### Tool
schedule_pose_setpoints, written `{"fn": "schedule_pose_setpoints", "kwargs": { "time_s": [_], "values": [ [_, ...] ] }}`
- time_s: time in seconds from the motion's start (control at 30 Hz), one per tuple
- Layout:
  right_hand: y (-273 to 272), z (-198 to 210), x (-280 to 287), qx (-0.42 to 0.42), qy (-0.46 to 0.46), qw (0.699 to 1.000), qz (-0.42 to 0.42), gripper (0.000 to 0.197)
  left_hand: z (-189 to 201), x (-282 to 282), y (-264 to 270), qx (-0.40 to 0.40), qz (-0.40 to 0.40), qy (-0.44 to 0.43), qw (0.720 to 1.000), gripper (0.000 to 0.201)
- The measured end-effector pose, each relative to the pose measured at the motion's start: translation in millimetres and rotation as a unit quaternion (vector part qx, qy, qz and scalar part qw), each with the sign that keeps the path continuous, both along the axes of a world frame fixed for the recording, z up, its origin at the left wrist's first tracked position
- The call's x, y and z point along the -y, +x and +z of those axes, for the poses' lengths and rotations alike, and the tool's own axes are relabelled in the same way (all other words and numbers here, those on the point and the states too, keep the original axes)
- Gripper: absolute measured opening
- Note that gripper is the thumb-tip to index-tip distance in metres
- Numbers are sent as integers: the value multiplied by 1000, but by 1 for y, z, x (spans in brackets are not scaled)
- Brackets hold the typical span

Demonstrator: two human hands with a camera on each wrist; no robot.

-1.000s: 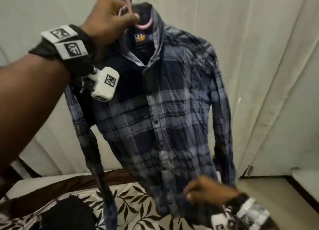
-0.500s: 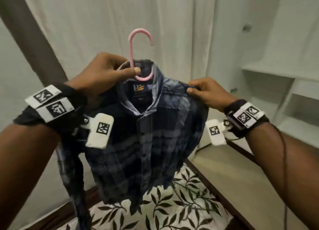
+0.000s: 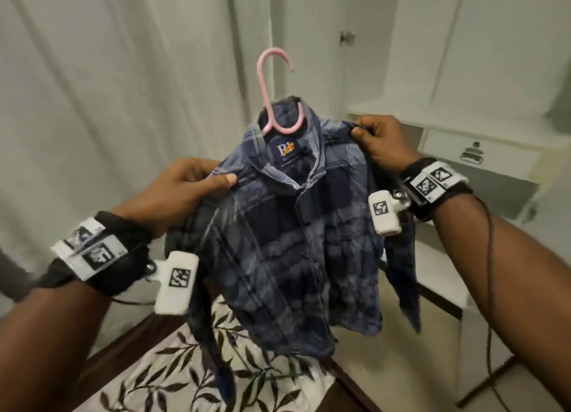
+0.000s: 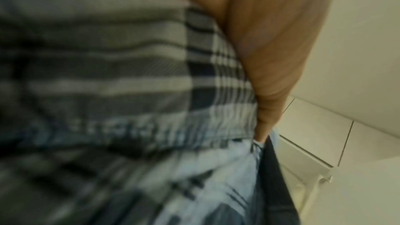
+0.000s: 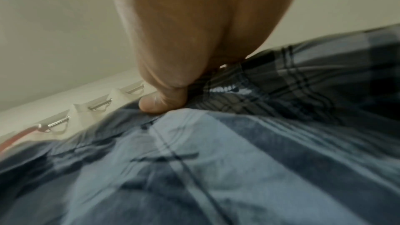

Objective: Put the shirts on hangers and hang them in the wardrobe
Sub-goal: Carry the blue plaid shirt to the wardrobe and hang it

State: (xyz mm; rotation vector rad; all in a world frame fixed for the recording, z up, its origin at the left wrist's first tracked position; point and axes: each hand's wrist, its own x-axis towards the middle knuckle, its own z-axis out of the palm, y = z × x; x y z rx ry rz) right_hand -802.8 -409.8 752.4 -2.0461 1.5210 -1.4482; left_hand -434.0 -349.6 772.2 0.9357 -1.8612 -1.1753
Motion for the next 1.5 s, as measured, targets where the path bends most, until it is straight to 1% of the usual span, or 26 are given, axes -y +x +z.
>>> {"fn": "schedule_pose_setpoints", "kwargs": {
  "time_s": [0.07,0.1,0.13,0.17,0.2,0.27,0.33,0.37,0.4,0.47,0.5,0.53,0.57,0.63,0.73,0.77,0.83,0.87,0.93,1.0,1.07,1.1,1.17,1.3,1.4,1.5],
  "values": [
    [-25,-2,-1,-55,-8,994,-99,30,-10,4,-38,-51,2,28,998,25],
    [-35,-3,-8,-84,-15,984,-156,31,-17,7,-56,-74,11,45,996,24],
    [-40,-7,-18,-94,-20,975,-198,34,-26,10,-73,-97,20,61,993,23],
    [-40,-13,-33,-81,-20,972,-218,34,-35,11,-90,-117,29,77,990,23],
    [-35,-20,-53,-51,-14,974,-220,32,-46,11,-108,-135,32,92,986,25],
    [-13,-42,-99,17,6,985,-172,24,-68,6,-141,-157,34,115,980,28],
    [20,-67,-146,46,40,989,-132,21,-89,-6,-173,-173,22,137,975,19],
    [36,-80,-166,51,64,989,-123,28,-100,-12,-186,-180,1,157,971,19],
    [47,-93,-181,53,88,987,-123,40,-111,-16,-199,-184,-30,179,966,21],
    [51,-117,-198,39,125,977,-167,62,-132,-19,-221,-164,-96,214,958,27],
    [46,-127,-203,14,140,971,-194,64,-140,-20,-232,-145,-120,228,955,29],
    [37,-133,-208,-19,156,965,-211,58,-145,-22,-242,-129,-134,243,952,29],
    [27,-136,-213,-46,170,960,-218,48,-149,-25,-253,-118,-141,260,948,29],
    [8,-139,-223,-66,184,954,-228,31,-153,-35,-277,-103,-160,288,939,27],
    [-19,-142,-231,-126,203,933,-271,33,-153,-49,-316,-100,-211,321,918,27],
    [-29,-142,-232,-131,215,926,-283,34,-152,-52,-328,-103,-226,322,914,25],
    [-55,-145,-231,-105,211,926,-296,38,-150,-54,-352,-105,-239,307,915,20],
    [-70,-146,-230,-94,190,928,-305,37,-149,-53,-364,-106,-244,301,916,19],
    [-105,-146,-225,-79,138,931,-327,26,-148,-49,-388,-114,-259,287,915,23],
    [-143,-144,-215,-85,99,929,-348,27,-146,-40,-412,-113,-272,248,923,29],
    [-179,-140,-202,-124,65,917,-373,39,-147,-27,-432,-110,-260,202,938,27],
    [-195,-136,-195,-111,64,915,-383,43,-149,-20,-439,-106,-242,181,947,25],
    [-223,-127,-184,-69,71,914,-393,41,-159,-7,-448,-105,-197,159,962,21],
    [-266,-109,-161,-42,55,909,-410,33,-200,13,-451,-105,-73,174,976,14],
    [-291,-103,-142,-49,-13,892,-449,40,-229,28,-448,-61,-18,197,978,17],
    [-307,-94,-122,-40,-86,880,-465,35,-241,45,-439,-17,26,207,978,12]
  ]
}}
